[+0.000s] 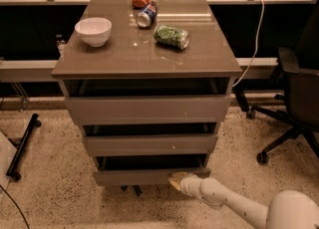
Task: Close bottom drawer
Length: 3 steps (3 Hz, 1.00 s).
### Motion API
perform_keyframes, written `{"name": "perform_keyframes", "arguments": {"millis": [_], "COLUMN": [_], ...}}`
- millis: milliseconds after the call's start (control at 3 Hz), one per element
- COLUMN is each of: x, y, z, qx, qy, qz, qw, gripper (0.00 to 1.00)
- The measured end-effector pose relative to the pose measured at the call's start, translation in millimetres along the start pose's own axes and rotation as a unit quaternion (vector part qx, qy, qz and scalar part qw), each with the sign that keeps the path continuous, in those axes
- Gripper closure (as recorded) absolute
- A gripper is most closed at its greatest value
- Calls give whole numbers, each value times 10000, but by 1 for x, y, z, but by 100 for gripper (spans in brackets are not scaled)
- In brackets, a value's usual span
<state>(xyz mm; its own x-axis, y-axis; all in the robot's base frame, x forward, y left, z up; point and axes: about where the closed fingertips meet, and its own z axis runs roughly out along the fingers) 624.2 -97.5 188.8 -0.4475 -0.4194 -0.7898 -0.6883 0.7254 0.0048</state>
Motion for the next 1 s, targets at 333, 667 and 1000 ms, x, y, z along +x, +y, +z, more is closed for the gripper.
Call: {"name": "perform_keyframes", "arguments": {"millis": [333,667,1000], "x": [0,0,0], "y": [1,2,2], "z": [1,1,2], "qx": [-12,-18,-18], "qy": [-1,-1,-1], "qz": [-1,0,0], "qw": [10000,10000,10000], "gripper": [5,0,0]}}
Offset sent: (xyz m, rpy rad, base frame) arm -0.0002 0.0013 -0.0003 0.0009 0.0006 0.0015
